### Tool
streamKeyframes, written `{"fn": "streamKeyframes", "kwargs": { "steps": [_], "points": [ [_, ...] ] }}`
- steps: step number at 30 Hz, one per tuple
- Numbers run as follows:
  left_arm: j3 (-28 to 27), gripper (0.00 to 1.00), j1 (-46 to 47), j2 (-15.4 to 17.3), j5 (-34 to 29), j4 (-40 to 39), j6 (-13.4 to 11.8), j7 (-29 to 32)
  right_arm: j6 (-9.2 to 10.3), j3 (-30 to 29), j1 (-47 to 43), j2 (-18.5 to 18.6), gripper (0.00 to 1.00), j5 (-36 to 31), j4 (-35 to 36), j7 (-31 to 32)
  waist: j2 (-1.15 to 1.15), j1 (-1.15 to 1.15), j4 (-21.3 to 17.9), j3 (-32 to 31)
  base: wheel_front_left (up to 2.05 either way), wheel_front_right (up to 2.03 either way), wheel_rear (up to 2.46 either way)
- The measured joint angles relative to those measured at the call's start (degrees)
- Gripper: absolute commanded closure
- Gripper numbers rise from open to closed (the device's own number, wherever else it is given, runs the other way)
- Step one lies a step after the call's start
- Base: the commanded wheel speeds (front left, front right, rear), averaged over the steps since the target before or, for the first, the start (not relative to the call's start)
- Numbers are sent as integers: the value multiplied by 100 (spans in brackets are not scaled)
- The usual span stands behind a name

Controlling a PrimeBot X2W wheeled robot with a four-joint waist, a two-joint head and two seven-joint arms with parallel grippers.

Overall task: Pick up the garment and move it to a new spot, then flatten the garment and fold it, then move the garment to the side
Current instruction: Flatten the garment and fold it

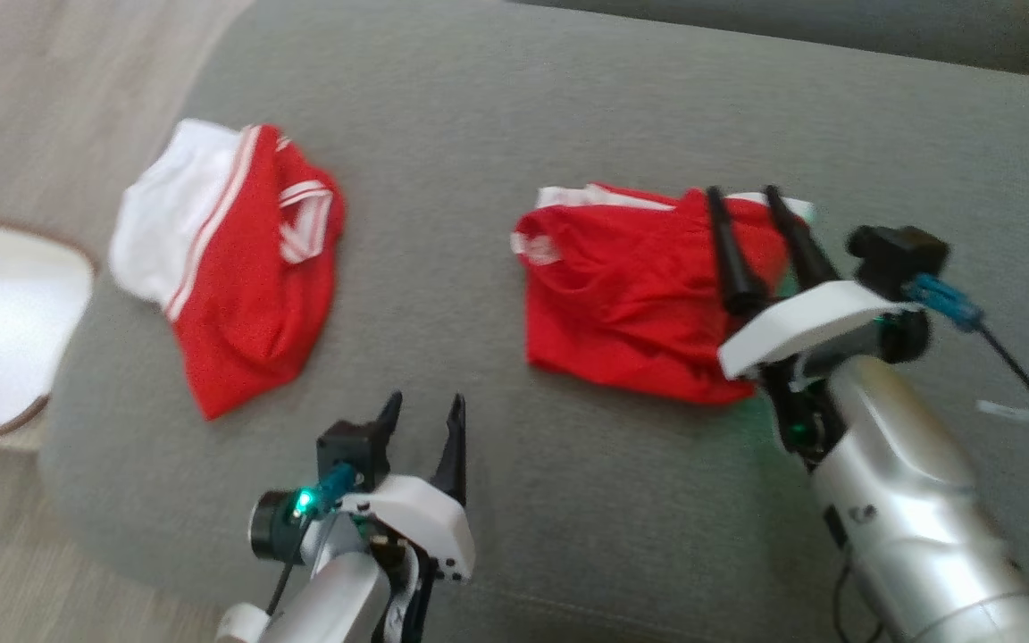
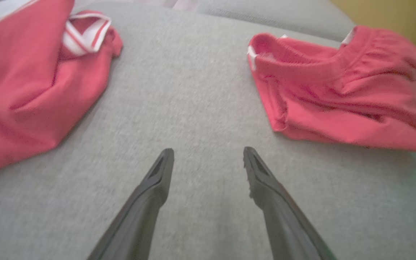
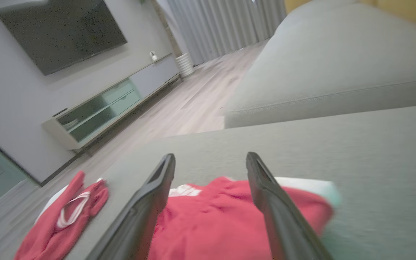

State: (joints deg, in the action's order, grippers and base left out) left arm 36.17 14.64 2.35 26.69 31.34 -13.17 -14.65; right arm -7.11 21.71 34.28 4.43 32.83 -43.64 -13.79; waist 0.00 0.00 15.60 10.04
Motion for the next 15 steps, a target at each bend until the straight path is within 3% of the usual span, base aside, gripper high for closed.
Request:
{"fn": "streamKeyframes", "kwargs": {
  "steps": [9,15],
  "points": [
    [-659,0,-53,0,-829,-446,-154,0,0,-1678,-891,18,0,-1046,512,-52,0,0,-870,-168,0,0,0],
    [-973,0,-339,3,-1038,-523,-143,0,0,-2164,-1582,-49,0,-1712,878,-55,0,0,-1262,-355,0,0,0]
  ]
}}
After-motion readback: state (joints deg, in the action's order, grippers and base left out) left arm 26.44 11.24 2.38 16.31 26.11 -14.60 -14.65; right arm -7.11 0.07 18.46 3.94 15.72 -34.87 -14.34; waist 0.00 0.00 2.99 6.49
